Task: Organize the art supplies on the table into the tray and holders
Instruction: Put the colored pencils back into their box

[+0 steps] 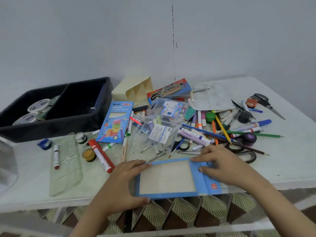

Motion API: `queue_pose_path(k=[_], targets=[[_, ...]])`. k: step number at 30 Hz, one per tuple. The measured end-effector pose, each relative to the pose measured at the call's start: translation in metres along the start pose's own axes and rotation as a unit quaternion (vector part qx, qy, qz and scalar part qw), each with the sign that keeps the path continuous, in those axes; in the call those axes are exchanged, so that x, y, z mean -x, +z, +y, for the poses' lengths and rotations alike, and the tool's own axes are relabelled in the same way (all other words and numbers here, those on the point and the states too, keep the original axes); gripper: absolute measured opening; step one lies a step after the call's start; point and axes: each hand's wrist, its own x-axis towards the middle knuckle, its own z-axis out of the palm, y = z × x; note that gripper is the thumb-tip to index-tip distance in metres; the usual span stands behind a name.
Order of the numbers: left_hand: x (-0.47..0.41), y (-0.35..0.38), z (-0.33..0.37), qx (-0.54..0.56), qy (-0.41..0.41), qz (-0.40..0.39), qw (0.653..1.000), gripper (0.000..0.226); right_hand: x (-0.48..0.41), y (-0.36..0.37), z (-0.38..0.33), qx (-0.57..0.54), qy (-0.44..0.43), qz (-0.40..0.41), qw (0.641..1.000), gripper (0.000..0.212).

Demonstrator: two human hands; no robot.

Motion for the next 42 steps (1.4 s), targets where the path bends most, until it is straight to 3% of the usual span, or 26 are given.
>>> queue_pose_path(k=[7, 10, 13, 16, 20, 23, 27, 32, 36, 39, 42], targets=[[-0.009, 0.002, 0.001, 0.007, -0.015, 0.017, 1.0, 0.082, 0.002, 0.007, 0.006, -0.033, -0.004, 0.093, 0.995, 0.027], [-0.012, 0.001, 0.002, 0.025, -0.02, 0.006, 0.999, 0.085, 0.003, 0.004, 0.009, -0.061, 0.003, 0.212, 0.975, 0.023], [-0.014, -0.001, 0.003, 0.038, -0.038, -0.018, 0.998, 0.093, 0.004, -0.007, 0.012, -0.005, 0.087, 0.312, 0.946, 0.023], [-0.015, 0.002, 0.006, 0.055, -0.028, -0.005, 0.998, 0.091, 0.007, -0.015, 0.019, 0.031, 0.161, 0.321, 0.933, 0.029], [-0.02, 0.006, 0.014, 0.106, -0.01, 0.094, 0.99, 0.067, 0.012, -0.019, 0.022, 0.009, 0.197, 0.296, 0.935, 0.029], [-0.034, 0.004, 0.024, 0.114, 0.002, 0.149, 0.982, 0.054, 0.012, -0.022, 0.024, 0.001, 0.185, 0.31, 0.932, 0.017], [-0.06, -0.001, 0.043, 0.126, 0.025, 0.177, 0.976, 0.044, 0.013, -0.038, 0.023, 0.008, 0.13, 0.41, 0.903, 0.012], [-0.093, -0.014, 0.082, 0.18, 0.102, 0.186, 0.961, 0.057, 0.008, -0.075, 0.002, -0.013, -0.015, 0.515, 0.857, 0.005], [-0.113, -0.029, 0.113, 0.26, 0.166, 0.128, 0.943, 0.07, 0.003, -0.099, -0.034, -0.144, -0.072, 0.466, 0.87, 0.01], [-0.126, -0.032, 0.131, 0.318, 0.162, 0.059, 0.932, 0.045, -0.007, -0.101, -0.047, -0.219, -0.074, 0.396, 0.889, 0.009], [-0.133, -0.025, 0.137, 0.393, 0.129, 0.046, 0.909, 0.019, -0.012, -0.093, -0.039, -0.254, -0.035, 0.324, 0.911, 0.009]])
